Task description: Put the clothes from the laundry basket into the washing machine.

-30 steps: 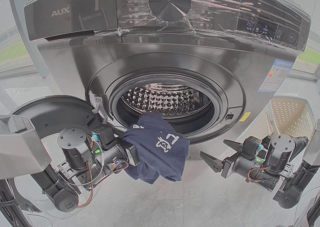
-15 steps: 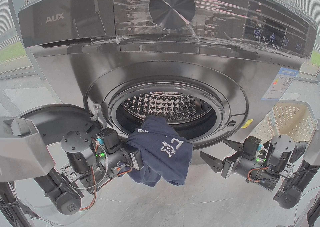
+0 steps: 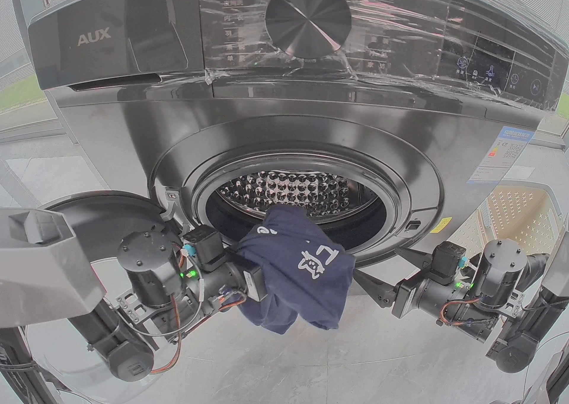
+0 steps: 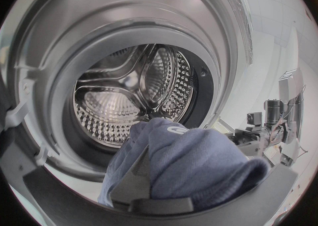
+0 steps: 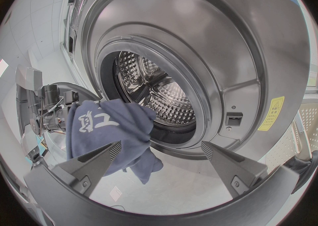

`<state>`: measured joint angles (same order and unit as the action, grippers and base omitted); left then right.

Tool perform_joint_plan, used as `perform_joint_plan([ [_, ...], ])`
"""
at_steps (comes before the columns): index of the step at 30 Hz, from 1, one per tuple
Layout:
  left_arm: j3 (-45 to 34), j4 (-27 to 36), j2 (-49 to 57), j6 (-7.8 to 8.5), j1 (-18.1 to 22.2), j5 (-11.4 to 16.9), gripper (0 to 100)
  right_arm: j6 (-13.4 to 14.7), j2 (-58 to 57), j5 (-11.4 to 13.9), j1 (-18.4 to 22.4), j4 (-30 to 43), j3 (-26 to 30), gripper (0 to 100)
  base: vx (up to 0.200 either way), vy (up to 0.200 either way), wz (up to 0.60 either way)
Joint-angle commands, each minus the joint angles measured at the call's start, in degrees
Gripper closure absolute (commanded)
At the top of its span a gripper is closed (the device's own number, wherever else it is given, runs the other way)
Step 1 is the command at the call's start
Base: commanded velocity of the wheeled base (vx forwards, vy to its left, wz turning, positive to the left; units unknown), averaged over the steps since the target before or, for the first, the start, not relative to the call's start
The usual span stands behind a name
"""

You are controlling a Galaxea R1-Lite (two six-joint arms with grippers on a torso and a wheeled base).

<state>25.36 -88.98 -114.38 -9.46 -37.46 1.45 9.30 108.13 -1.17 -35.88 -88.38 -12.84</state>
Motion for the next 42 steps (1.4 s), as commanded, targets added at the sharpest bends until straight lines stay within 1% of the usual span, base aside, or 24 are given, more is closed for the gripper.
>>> perform_joint_plan([
  [1,9.27,-0.41,-8.49,3.83,0.37,0.57,100,-0.07,-1.43,-0.24,-0.95,-0.04,0.27,0,0.000,0.000,0.00],
  [2,11.65,-0.41,-10.95,4.01,0.72,1.45,100,0.01,-1.43,-0.32,-1.39,-0.04,0.44,0,0.000,0.000,0.00],
  [4,15.42,-0.32,-12.97,3.48,0.81,2.42,100,0.01,-1.52,-0.32,-1.65,-0.04,0.44,0,0.000,0.000,0.00],
  [7,24.13,-0.23,-17.45,2.60,0.99,2.15,100,0.01,-1.61,-0.32,-1.83,-0.04,0.44,0,0.000,0.000,0.00],
  [8,24.13,-0.23,-17.45,2.60,0.99,2.15,100,0.01,-1.61,-0.32,-1.83,-0.04,0.44,0,0.000,0.000,0.00],
  [9,31.86,-0.14,-21.32,1.64,1.34,1.54,100,0.01,-1.61,-0.32,-1.83,-0.04,0.44,0,0.000,0.000,0.00],
  [11,37.22,0.47,-24.13,1.46,2.74,0.57,100,0.01,-1.61,-0.32,-1.83,-0.04,0.53,0,0.000,0.000,0.00],
  [14,38.98,3.37,-25.10,0.58,3.01,0.40,100,0.01,-1.61,-0.24,-1.83,-0.04,0.53,0,0.000,0.000,0.00],
  [15,39.51,4.60,-25.36,-0.38,3.01,0.40,100,0.01,-1.61,-0.24,-1.83,-0.04,0.53,0,0.000,0.000,0.00],
  [17,41.09,6.10,-25.45,-1.53,2.83,0.22,100,0.01,-1.52,-0.15,-1.83,-0.04,0.53,0,0.000,0.000,0.00],
  [20,43.90,8.38,-25.71,-1.88,2.74,0.22,100,0.01,-1.26,-0.15,-1.83,-0.04,0.44,0,0.000,0.000,0.00],
  [21,47.15,11.37,-26.15,-1.88,2.92,0.13,100,0.01,-1.08,-0.15,-1.92,-0.04,0.44,0,0.000,0.000,0.00],
  [23,51.02,14.71,-26.59,-2.05,2.92,-0.04,100,0.10,-0.99,-0.24,-2.27,-0.04,0.44,0,0.000,0.000,0.00],
  [24,51.28,14.98,-26.59,-2.05,2.92,-0.04,100,0.10,-0.99,-0.24,-2.27,-0.04,0.53,0,0.000,0.000,0.00],
  [25,56.12,19.19,-27.82,-2.05,2.92,-0.48,100,0.10,-0.90,-0.32,-2.27,-0.04,0.53,0,0.000,0.000,0.00],
  [26,57.00,19.98,-28.09,-2.05,2.83,-0.75,100,0.10,-0.99,-0.32,-2.27,-0.04,0.53,0,0.000,0.000,0.00],
  [28,61.74,23.68,-29.76,-1.97,2.83,-2.59,100,0.10,-0.90,-0.32,-2.36,-0.04,0.53,0,0.000,0.000,0.00],
  [29,61.74,23.68,-29.76,-1.97,2.83,-2.59,100,0.10,-0.90,-0.32,-2.36,-0.04,0.53,0,0.000,0.000,0.00],
  [31,67.72,26.49,-32.48,-2.05,3.01,-3.82,100,0.10,-0.99,-0.32,-2.36,-0.04,0.53,0,0.000,0.000,0.00],
  [35,74.14,29.92,-34.85,-2.32,4.50,-5.93,100,0.10,-1.17,-0.32,-2.44,-0.04,0.44,0,0.000,0.000,0.00],
  [38,78.53,32.29,-36.35,-2.41,5.21,-8.75,100,0.10,-0.90,-0.32,-2.44,-0.04,0.53,0,0.000,0.000,0.00],
  [39,80.55,33.34,-36.79,-2.41,5.56,-10.24,100,0.10,-0.90,-0.32,-2.62,-0.04,0.53,0,0.000,0.000,0.00],
  [40,81.25,33.61,-36.88,-2.49,5.73,-10.77,100,0.10,-0.90,-0.32,-2.62,-0.04,0.53,0,0.000,0.000,0.00],
  [42,83.89,34.75,-37.40,-3.28,6.00,-12.00,100,0.10,-0.90,-0.32,-2.62,-0.04,0.53,0,0.000,0.000,0.00],
])
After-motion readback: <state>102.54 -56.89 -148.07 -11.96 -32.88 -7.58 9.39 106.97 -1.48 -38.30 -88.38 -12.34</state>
